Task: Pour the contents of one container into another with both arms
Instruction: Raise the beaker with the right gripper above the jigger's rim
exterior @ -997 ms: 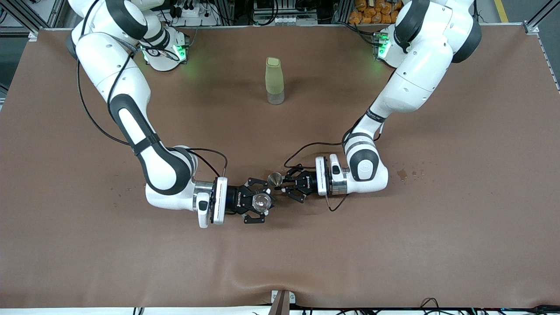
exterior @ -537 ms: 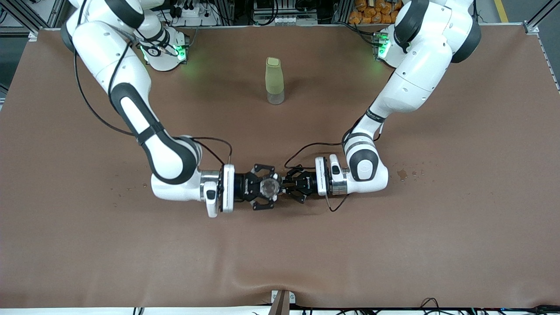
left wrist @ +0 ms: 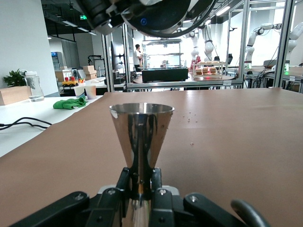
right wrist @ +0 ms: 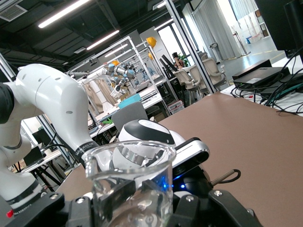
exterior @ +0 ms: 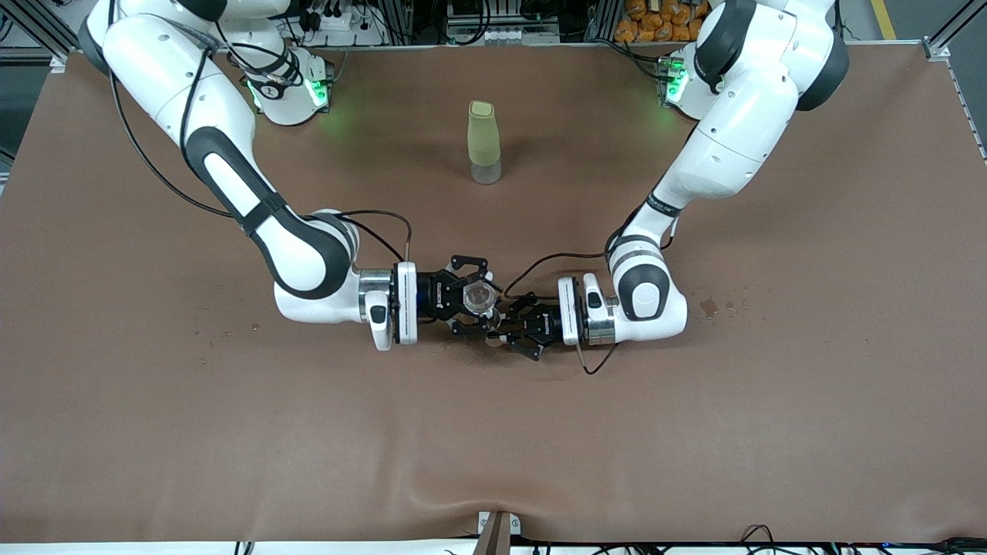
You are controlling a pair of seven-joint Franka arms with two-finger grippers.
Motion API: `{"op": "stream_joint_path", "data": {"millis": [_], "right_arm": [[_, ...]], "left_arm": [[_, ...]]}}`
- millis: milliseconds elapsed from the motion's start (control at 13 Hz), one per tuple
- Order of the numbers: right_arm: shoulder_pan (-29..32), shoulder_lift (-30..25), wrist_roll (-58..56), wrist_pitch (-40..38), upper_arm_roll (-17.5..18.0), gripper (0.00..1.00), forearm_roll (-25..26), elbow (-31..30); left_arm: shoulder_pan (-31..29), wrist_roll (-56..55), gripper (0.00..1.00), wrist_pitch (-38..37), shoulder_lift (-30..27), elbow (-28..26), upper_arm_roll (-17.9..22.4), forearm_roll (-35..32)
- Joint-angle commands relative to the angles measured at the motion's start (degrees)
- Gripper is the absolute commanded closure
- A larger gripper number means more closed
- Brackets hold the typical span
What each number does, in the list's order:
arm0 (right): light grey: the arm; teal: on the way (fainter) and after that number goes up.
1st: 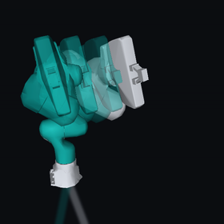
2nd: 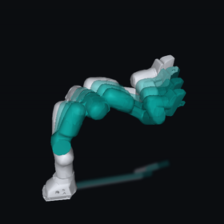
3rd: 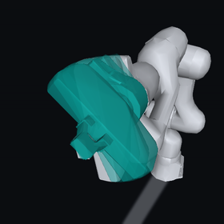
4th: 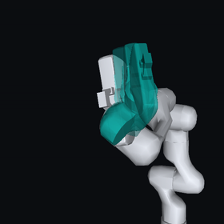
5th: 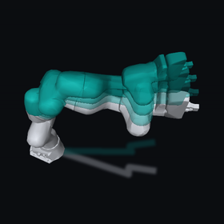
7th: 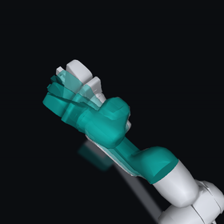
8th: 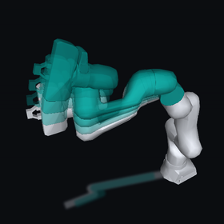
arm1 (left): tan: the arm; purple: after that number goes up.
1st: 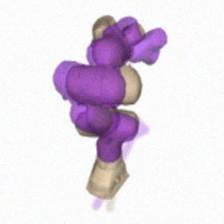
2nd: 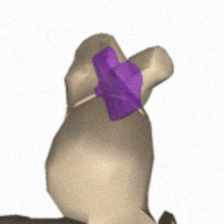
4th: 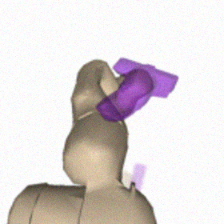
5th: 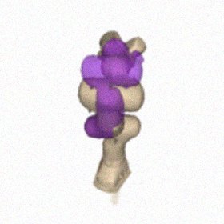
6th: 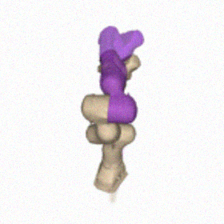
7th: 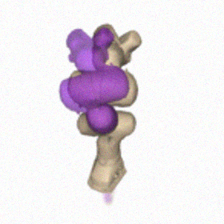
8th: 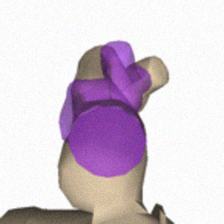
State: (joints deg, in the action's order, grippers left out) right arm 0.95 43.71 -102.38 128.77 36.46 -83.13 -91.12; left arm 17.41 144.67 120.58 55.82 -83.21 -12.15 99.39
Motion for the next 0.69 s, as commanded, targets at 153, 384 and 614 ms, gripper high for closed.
{"op": "stream_joint_path", "data": {"millis": [153,384,614], "right_arm": [[-3.23,-12.41,10.87,5.34,-1.55,1.00,-3.78,-7.48],[-4.03,-13.48,11.85,7.10,-1.83,1.00,-7.12,-9.07],[-4.91,-12.07,12.90,9.83,-1.74,1.00,-8.27,-9.34]], "left_arm": [[0.17,1.49,1.00,0.53,0.52,0.77,0.11,1.07],[0.26,1.32,1.00,0.53,0.52,0.59,0.02,1.59],[0.26,1.32,1.00,0.44,0.61,0.59,0.11,1.59]]}}
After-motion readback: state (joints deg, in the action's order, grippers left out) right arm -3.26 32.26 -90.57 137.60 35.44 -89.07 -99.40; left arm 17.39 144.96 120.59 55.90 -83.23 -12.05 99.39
